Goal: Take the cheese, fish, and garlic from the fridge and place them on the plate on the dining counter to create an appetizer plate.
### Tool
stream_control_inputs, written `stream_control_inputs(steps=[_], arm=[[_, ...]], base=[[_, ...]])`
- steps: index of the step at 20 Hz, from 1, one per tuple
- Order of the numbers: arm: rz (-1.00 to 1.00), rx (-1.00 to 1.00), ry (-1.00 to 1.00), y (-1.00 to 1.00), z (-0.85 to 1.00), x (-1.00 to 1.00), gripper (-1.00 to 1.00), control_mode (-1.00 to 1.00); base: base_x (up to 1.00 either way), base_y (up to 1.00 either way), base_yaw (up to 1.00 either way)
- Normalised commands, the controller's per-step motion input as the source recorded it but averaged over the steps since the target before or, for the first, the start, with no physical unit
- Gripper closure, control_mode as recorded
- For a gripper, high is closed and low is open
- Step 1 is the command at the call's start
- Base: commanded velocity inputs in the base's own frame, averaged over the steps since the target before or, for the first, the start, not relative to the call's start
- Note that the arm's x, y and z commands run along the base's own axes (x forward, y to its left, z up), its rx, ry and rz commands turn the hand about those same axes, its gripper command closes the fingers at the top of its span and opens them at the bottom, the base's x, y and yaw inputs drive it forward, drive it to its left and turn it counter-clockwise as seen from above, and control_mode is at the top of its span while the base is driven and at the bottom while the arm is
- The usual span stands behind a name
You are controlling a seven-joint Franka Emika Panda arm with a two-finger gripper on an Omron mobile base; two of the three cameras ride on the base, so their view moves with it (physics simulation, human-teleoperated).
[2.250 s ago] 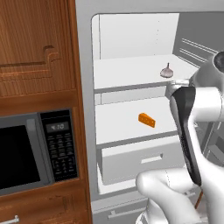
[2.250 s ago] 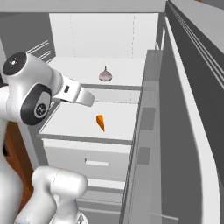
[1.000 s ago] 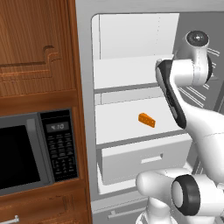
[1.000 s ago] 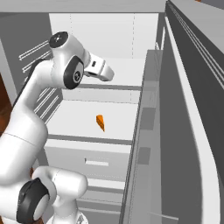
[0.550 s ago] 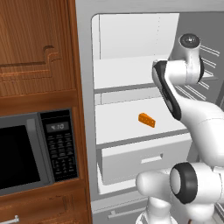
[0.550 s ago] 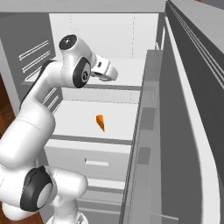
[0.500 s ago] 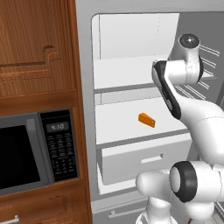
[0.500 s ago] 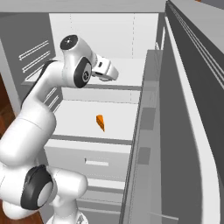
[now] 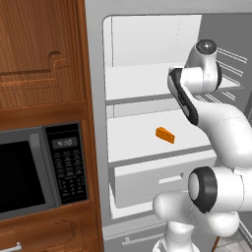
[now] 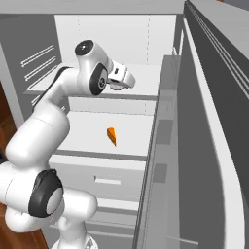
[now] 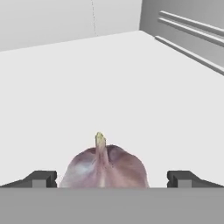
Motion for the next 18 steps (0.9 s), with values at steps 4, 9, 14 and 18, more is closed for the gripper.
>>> stream_control_inputs(steps=[4,9,14,18], arm=[[-0.04,0.00,0.00,0.00,-0.21,0.02,-1.00,-1.00],[-0.03,0.00,0.00,0.00,-0.29,0.08,-1.00,-1.00],[-0.01,0.00,0.00,0.00,-0.35,0.35,-1.00,-1.00],[0.00,0.00,0.00,0.00,-0.29,0.45,-1.00,-1.00]], base=[[0.00,0.00,0.00],[0.00,0.00,0.00],[0.00,0.00,0.00],[0.00,0.00,0.00]])
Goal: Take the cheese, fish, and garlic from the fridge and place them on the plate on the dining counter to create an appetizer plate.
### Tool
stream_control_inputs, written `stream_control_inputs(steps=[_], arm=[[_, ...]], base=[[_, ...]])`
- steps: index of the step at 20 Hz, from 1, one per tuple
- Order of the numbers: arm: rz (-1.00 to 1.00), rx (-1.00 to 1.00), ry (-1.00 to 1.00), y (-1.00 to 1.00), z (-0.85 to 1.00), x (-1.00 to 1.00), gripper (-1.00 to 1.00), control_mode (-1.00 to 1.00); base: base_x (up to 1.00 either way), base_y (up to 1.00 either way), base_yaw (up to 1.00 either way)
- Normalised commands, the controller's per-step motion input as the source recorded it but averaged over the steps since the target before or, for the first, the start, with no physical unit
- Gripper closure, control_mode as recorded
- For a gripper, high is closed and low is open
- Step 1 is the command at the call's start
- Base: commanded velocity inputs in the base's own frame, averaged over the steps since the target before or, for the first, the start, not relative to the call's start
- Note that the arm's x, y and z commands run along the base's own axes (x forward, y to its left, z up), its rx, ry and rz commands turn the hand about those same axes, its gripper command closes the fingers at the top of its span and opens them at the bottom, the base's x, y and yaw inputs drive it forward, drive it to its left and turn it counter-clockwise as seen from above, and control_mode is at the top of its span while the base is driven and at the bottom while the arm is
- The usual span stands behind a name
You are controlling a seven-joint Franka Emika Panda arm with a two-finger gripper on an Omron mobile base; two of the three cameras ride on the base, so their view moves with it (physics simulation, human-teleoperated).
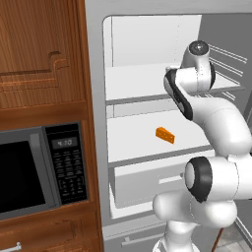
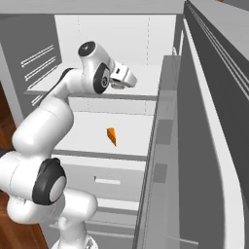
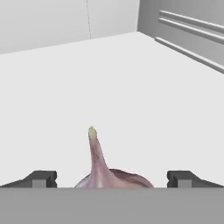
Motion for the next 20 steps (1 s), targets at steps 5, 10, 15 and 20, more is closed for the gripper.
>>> stream_control_inputs(steps=[5,10,15,20], arm=[[0.00,0.00,0.01,0.00,-0.55,0.20,-1.00,-1.00],[-0.02,0.00,0.06,0.00,-0.97,0.00,-1.00,-1.00],[-0.02,0.00,0.05,0.00,-0.84,0.06,1.00,-1.00],[-0.03,0.00,0.04,0.00,-0.76,0.09,1.00,-1.00]], base=[[0.00,0.00,0.00],[0.00,0.00,0.00],[0.00,0.00,0.00],[0.00,0.00,0.00]])
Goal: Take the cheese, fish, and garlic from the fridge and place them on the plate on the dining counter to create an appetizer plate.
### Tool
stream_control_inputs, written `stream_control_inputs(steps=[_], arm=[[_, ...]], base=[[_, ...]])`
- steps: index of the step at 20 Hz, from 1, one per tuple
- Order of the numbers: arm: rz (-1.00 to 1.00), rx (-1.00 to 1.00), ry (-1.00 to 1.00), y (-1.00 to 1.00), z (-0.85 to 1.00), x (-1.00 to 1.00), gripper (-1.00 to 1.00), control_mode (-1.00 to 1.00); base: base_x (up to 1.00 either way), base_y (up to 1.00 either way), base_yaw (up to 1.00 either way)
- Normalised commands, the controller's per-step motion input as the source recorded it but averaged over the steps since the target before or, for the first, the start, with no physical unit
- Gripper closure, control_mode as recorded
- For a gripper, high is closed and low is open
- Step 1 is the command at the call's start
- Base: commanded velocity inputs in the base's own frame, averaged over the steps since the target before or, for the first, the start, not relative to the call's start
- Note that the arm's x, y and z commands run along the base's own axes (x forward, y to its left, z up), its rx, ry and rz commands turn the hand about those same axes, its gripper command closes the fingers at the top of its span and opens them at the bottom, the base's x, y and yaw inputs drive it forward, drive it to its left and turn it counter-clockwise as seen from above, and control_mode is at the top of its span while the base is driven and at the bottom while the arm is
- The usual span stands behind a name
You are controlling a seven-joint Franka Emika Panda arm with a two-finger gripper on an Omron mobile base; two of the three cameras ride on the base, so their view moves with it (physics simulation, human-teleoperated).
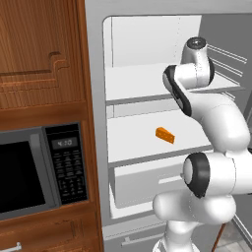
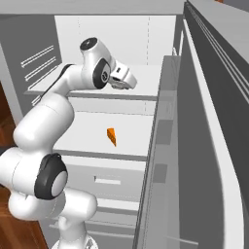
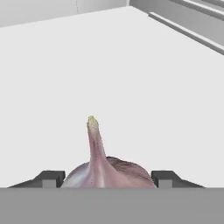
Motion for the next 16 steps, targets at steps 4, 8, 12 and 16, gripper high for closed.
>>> stream_control_inputs(steps=[4,8,12,16], arm=[[0.00,0.00,0.00,0.00,-0.81,-0.04,1.00,-1.00],[0.01,0.00,-0.06,0.00,-0.64,-0.90,1.00,-1.00],[0.06,0.00,-0.26,0.00,-0.11,-1.00,1.00,-1.00],[0.08,0.00,-0.21,0.07,0.04,-1.00,1.00,-1.00]], base=[[0.00,0.00,0.00],[0.00,0.00,0.00],[0.00,0.00,0.00],[0.00,0.00,0.00]])
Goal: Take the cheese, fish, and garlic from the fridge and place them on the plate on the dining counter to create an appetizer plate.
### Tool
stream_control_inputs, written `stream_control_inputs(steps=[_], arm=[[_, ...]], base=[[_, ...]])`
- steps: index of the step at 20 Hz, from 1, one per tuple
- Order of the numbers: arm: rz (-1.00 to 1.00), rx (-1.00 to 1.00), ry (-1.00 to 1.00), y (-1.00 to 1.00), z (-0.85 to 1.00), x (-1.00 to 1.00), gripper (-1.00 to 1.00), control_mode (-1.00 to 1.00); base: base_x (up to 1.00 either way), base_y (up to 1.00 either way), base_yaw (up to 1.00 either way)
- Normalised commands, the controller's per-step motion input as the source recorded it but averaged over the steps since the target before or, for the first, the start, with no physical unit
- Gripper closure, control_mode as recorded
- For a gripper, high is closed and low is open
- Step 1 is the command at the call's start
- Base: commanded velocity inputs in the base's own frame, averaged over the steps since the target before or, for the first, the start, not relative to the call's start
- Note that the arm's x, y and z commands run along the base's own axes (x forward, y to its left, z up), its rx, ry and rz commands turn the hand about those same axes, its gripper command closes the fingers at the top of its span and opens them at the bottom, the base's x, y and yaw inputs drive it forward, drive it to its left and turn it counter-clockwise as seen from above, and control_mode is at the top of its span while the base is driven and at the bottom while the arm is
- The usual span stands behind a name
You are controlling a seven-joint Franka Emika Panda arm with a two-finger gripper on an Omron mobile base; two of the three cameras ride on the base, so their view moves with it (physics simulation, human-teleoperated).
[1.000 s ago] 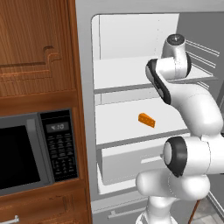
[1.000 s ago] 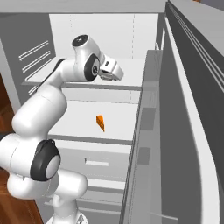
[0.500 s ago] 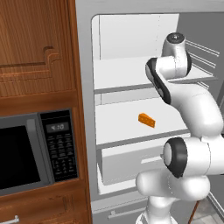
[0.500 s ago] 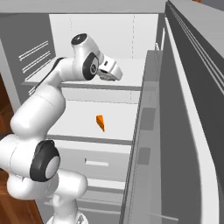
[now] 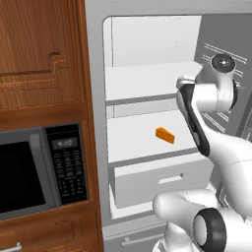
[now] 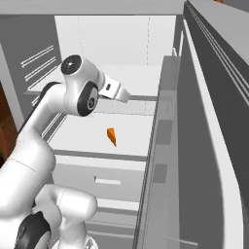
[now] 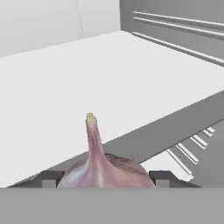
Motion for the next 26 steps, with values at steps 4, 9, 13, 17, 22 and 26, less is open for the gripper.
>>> stream_control_inputs(steps=[4,9,13,17,22,26], arm=[[0.12,0.00,-0.10,0.16,0.03,-1.00,1.00,-1.00],[0.03,0.00,0.00,0.03,0.00,-0.20,1.00,1.00],[0.00,0.00,0.00,0.00,0.00,0.00,1.00,1.00],[0.00,0.00,0.00,0.00,0.00,0.00,1.00,1.00],[0.00,0.00,0.00,0.00,0.00,0.00,1.00,1.00],[0.00,0.00,0.00,0.00,0.00,0.00,1.00,1.00]], base=[[0.00,0.00,0.00],[-0.80,0.15,0.14],[-1.00,0.38,0.12],[-1.00,0.31,0.05],[-1.00,0.03,0.18],[-1.00,0.00,0.49]])
